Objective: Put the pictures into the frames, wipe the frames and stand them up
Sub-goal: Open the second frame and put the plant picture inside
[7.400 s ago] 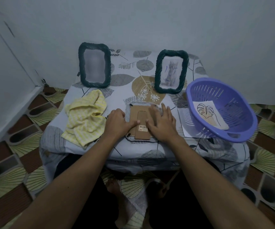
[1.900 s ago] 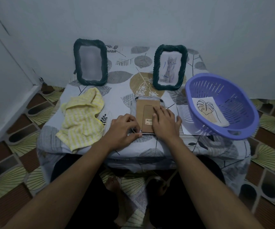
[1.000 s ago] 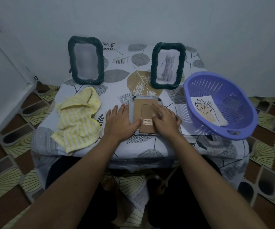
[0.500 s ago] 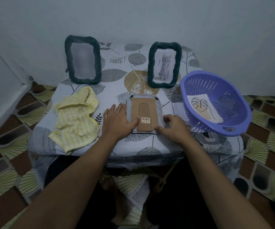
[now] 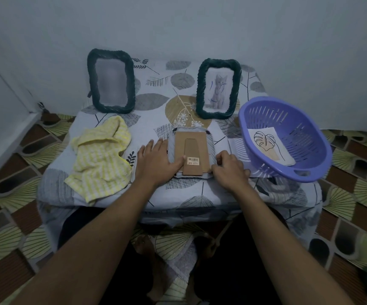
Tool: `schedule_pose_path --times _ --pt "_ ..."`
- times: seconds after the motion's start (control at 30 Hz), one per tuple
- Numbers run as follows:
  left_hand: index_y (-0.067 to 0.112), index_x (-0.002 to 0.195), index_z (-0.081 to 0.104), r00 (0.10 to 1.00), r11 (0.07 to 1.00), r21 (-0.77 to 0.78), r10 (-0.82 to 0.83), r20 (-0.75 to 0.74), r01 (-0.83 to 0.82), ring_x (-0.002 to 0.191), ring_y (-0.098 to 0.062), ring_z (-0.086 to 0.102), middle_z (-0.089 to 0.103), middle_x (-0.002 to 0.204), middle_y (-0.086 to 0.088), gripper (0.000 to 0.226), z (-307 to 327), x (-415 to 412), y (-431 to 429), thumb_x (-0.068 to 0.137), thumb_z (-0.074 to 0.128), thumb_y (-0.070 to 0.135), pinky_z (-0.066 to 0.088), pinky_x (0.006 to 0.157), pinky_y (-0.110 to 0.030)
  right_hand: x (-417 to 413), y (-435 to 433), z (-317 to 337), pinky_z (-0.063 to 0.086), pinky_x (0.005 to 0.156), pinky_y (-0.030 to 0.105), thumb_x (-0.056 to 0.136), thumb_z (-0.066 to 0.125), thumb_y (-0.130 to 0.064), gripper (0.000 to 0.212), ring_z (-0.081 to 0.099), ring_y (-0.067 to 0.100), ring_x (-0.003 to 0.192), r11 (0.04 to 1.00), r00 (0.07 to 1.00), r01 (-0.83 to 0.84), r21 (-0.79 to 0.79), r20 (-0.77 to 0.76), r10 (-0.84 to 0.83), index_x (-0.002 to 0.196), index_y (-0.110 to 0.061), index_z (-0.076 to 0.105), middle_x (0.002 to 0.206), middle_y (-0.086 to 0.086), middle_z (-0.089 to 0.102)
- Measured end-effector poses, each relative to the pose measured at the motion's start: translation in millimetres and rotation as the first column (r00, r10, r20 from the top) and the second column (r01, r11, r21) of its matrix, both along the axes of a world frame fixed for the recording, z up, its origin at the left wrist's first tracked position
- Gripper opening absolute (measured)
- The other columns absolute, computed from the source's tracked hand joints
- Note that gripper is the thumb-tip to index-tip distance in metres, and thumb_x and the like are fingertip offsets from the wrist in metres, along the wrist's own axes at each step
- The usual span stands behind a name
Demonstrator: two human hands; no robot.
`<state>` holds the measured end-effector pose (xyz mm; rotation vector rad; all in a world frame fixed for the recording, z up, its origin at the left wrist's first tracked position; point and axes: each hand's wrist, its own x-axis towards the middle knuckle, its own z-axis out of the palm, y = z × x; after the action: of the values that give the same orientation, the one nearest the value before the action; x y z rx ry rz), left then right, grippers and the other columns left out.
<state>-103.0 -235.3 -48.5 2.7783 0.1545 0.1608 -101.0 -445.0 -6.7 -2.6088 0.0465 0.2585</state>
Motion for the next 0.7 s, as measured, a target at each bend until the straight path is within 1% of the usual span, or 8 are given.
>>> schedule_pose_path --times 0.1,0.23,0.3,0.37,0.4,0.47,0.6,0.7 --pt "0.018 0.154 0.03 1.0 1.0 -0.013 -0.002 0.003 0.002 0.149 -0.028 0.021 0.03 0.161 -0.004 0.092 -0.1 -0.4 0.7 0.086 0.028 0.08 0.012 0.121 -0.05 1.7 -1.5 2.0 0.023 0.087 0.041 0.092 0.046 -0.024 0.017 0.041 0.028 0.117 1.0 1.0 -0.01 -0.005 -0.017 0.01 0.109 -0.023 0.047 0.109 0.0 0.041" --pt "0.018 0.153 0.031 1.0 1.0 -0.031 0.001 0.005 -0.001 0.149 -0.028 0.022 0.032 0.16 -0.004 0.094 1.4 -0.7 0.3 0.083 0.027 0.081 0.013 0.121 -0.05 5.5 -2.8 4.9 0.025 0.091 0.043 0.09 0.048 -0.026 0.018 0.045 0.028 0.118 1.0 0.998 -0.014 -0.007 -0.055 0.014 0.108 -0.024 0.046 0.112 0.0 0.046" --pt "0.018 0.152 0.033 1.0 0.999 -0.052 0.002 0.018 -0.001 0.148 -0.028 0.024 0.036 0.158 -0.004 0.093 1.5 -1.2 0.1 0.083 0.03 0.081 0.014 0.12 -0.05 6.1 -1.3 6.0 0.027 0.096 0.044 0.089 0.053 -0.027 0.027 0.047 0.027 0.119 1.0 0.999 0.007 0.016 -0.044 -0.006 0.115 -0.023 0.047 0.118 0.001 0.05" --pt "0.017 0.151 0.034 0.999 0.997 -0.08 0.01 0.033 -0.007 0.146 -0.029 0.028 0.04 0.155 -0.005 0.09 1.2 -1.8 0.9 0.085 0.036 0.079 0.016 0.119 -0.049 5.9 0.4 6.7 0.027 0.098 0.043 0.086 0.058 -0.025 0.045 0.046 0.026 0.123 0.997 0.999 0.022 0.071 -0.024 -0.021 0.129 -0.023 0.046 0.128 0.001 0.051" --pt "0.016 0.15 0.034 0.999 0.996 -0.087 0.015 0.044 -0.011 0.145 -0.029 0.03 0.041 0.154 -0.005 0.089 1.0 -2.2 0.7 0.087 0.04 0.077 0.017 0.119 -0.049 6.0 0.7 6.4 0.027 0.098 0.043 0.086 0.059 -0.024 0.052 0.045 0.026 0.126 0.995 1.0 0.015 0.094 -0.019 -0.013 0.135 -0.025 0.044 0.133 0.002 0.05" --pt "0.015 0.148 0.038 0.996 0.996 -0.082 0.023 0.084 -0.016 0.139 -0.027 0.037 0.047 0.149 -0.006 0.084 1.2 -3.1 -0.9 0.088 0.046 0.073 0.022 0.116 -0.047 6.3 0.6 5.8 0.027 0.101 0.043 0.087 0.06 -0.025 0.058 0.042 0.027 0.131 0.992 0.999 -0.028 0.12 -0.029 0.031 0.142 -0.029 0.043 0.14 0.004 0.047" --pt "0.02 0.131 0.051 0.989 0.991 -0.125 0.058 0.137 -0.041 0.125 -0.026 0.047 0.057 0.132 -0.002 0.068 2.2 -4.9 -2.1 0.085 0.055 0.069 0.031 0.106 -0.043 6.6 0.6 5.4 0.025 0.106 0.042 0.088 0.062 -0.03 0.058 0.041 0.027 0.133 0.989 0.996 -0.073 0.128 -0.05 0.08 0.144 -0.03 0.045 0.142 0.005 0.043" --pt "0.024 0.112 0.053 0.984 0.985 -0.161 0.087 0.158 -0.061 0.113 -0.025 0.047 0.059 0.116 0.001 0.053 2.9 -6.5 -2.2 0.082 0.061 0.068 0.035 0.096 -0.041 6.4 1.3 5.1 0.026 0.106 0.042 0.088 0.062 -0.03 0.055 0.043 0.026 0.13 0.987 0.995 -0.079 0.139 -0.048 0.086 0.141 -0.03 0.047 0.139 0.005 0.043"
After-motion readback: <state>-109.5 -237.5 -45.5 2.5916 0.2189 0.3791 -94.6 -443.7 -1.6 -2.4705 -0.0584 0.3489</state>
